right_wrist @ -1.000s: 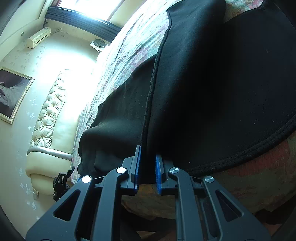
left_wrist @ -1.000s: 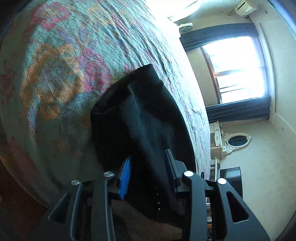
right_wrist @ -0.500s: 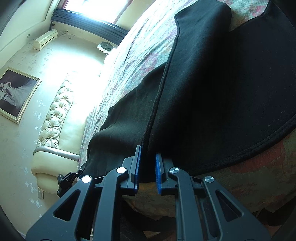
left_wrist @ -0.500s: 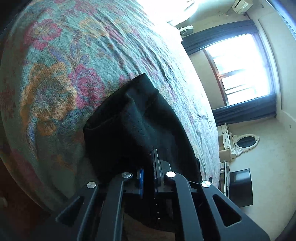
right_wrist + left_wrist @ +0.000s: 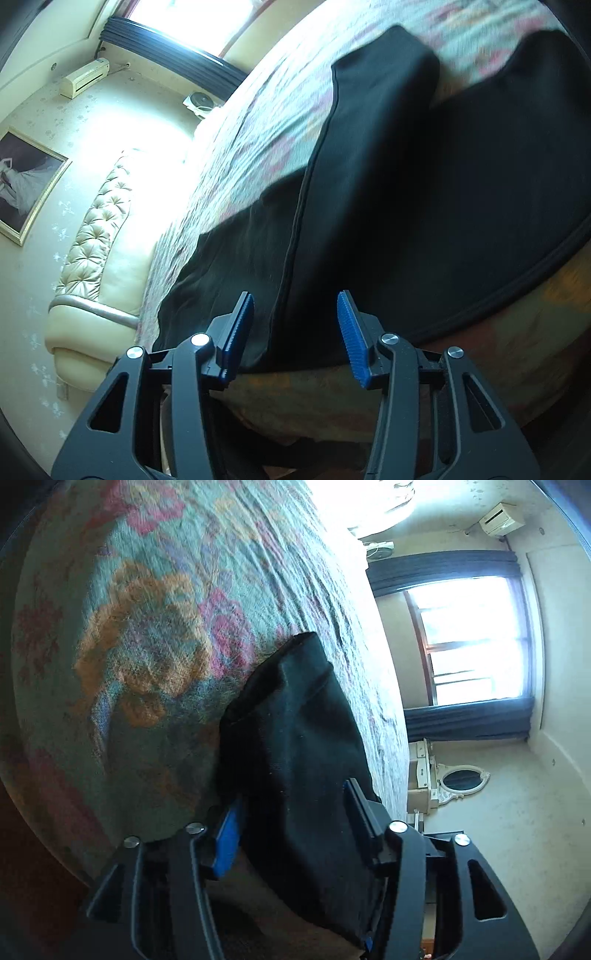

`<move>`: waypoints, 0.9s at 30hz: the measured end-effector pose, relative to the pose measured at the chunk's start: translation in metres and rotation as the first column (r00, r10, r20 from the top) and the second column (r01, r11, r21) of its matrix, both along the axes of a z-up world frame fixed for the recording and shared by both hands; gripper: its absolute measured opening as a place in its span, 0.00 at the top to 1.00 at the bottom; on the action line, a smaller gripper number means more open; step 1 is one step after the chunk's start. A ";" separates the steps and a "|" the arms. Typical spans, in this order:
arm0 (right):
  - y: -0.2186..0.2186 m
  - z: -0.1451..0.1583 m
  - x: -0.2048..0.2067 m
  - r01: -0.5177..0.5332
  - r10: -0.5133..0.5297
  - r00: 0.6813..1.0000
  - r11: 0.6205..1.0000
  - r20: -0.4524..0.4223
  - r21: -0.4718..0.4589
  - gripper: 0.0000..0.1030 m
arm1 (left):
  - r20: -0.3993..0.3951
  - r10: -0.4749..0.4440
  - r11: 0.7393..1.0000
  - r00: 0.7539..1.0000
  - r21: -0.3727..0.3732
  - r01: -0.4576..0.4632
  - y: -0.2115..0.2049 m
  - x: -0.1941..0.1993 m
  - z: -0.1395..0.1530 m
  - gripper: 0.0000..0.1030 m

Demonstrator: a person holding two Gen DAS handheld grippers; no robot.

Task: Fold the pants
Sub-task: 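Open both tools to release the folded trousers, then grasp the end of a trouser leg with the right tool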

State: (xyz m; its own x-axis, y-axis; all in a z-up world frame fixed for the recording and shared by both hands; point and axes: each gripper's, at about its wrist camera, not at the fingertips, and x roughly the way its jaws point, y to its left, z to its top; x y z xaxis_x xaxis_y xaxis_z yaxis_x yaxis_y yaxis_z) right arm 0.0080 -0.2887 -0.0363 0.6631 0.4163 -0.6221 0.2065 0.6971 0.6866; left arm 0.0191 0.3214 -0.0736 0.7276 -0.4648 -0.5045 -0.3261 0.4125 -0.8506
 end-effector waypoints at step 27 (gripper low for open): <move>-0.035 -0.012 0.308 -0.211 -0.055 0.942 0.667 -0.330 -0.715 0.91 | -0.111 -0.129 0.948 0.985 0.276 0.155 -0.097 0.039 0.017 0.11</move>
State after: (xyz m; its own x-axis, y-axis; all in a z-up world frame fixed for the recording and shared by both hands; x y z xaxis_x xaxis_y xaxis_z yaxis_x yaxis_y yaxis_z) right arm 0.3161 -0.3234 -0.0484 0.3751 -0.2214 -0.9002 0.2256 0.9637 -0.1430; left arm 0.0580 0.2244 -0.0562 0.6099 -0.3889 -0.6906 -0.3164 0.6795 -0.6620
